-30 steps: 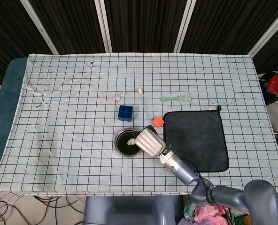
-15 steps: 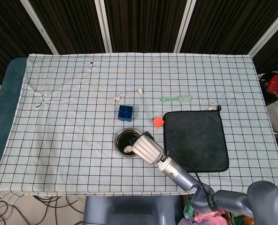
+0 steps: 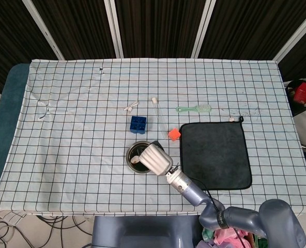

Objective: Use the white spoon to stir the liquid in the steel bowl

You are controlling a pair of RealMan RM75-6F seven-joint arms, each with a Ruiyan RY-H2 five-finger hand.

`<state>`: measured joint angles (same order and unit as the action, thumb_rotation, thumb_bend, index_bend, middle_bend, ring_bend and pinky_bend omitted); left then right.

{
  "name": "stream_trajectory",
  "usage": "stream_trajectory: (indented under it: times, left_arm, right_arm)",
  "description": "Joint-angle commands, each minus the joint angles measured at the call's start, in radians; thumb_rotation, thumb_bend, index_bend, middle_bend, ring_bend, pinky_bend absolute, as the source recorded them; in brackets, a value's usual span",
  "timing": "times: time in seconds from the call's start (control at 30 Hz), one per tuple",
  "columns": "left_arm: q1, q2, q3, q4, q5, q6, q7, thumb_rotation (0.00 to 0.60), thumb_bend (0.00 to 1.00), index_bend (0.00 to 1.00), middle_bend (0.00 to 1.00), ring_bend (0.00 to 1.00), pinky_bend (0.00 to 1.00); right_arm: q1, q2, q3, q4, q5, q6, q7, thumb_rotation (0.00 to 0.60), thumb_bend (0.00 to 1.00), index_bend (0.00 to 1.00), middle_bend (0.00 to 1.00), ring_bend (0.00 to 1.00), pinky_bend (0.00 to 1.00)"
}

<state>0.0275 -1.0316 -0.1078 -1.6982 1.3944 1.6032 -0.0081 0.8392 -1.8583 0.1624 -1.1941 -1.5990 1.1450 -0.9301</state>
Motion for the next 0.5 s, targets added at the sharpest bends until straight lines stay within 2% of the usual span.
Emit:
stream_trajectory:
  times: [0.03,0.5]
  left_arm:
    - [0.000,0.001,0.000,0.000,0.000,0.000,-0.001,0.600,0.22,0.09,0.00,0.00,0.00]
    - [0.000,0.000,0.000,0.001,-0.001,-0.002,0.001,0.600,0.22,0.09,0.00,0.00,0.00]
  right_arm:
    - [0.011,-0.026,0.010,0.040,0.009,-0.007,0.011,0.600,0.38,0.70,0.90,1.00,1.00]
    - [0.028,-0.068,0.024,0.157,0.020,-0.006,0.041,0.600,0.38,0.70,0.90,1.00,1.00]
